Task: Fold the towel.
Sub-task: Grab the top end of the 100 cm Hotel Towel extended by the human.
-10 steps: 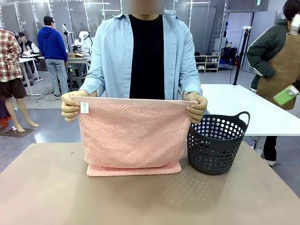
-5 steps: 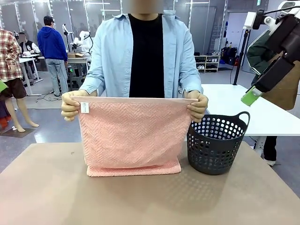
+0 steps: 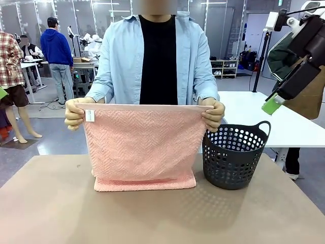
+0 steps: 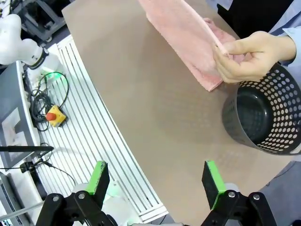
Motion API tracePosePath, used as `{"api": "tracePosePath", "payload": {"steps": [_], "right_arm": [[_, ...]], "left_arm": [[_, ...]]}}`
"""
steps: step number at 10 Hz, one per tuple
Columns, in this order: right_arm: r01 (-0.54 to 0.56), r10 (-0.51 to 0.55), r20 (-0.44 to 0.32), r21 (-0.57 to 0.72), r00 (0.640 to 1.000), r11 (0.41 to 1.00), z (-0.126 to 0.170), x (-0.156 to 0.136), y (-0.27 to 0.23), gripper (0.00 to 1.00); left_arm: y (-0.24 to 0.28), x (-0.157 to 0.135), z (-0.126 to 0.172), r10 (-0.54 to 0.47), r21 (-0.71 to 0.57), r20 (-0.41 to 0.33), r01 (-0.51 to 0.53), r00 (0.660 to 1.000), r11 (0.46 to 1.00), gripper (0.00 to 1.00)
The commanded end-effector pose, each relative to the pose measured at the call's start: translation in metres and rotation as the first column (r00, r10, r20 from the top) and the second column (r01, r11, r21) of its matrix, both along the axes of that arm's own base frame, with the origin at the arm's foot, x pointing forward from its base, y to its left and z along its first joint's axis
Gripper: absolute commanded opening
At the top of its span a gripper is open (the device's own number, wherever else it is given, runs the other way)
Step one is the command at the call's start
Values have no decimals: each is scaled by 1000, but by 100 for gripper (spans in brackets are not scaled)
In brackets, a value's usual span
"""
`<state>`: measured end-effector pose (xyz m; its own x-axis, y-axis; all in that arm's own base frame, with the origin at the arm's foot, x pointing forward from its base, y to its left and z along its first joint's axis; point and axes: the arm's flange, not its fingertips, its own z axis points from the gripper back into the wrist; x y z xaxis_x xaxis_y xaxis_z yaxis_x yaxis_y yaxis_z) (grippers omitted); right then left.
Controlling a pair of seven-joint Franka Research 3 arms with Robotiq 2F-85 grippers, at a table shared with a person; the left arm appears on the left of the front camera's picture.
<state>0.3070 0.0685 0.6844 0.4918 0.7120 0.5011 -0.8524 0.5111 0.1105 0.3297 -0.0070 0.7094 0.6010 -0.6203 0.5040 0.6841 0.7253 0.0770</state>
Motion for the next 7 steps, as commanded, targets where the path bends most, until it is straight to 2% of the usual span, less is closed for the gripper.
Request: {"api": "tracePosePath", "payload": {"steps": [1, 2, 3, 5, 7], "right_arm": [[1, -1, 0, -1, 1000, 1000, 0, 0, 0, 100], [-98, 107, 51, -147, 993, 984, 24, 11, 21, 100], [-146, 170, 71, -257, 983, 955, 38, 20, 35, 100], [-235, 299, 109, -393, 948, 889, 57, 40, 61, 100], [-335, 448, 117, -507, 886, 794, 71, 69, 97, 100]], "left_arm": [[-10, -5, 19, -56, 107, 56, 50, 997, 993, 100], [-36, 6, 47, -153, 232, 102, 126, 983, 964, 100], [-55, 15, 59, -232, 289, 96, 196, 968, 937, 100], [-90, 25, 68, -349, 342, 92, 300, 933, 891, 100], [-134, 45, 69, -470, 386, 46, 418, 881, 822, 100]]}}
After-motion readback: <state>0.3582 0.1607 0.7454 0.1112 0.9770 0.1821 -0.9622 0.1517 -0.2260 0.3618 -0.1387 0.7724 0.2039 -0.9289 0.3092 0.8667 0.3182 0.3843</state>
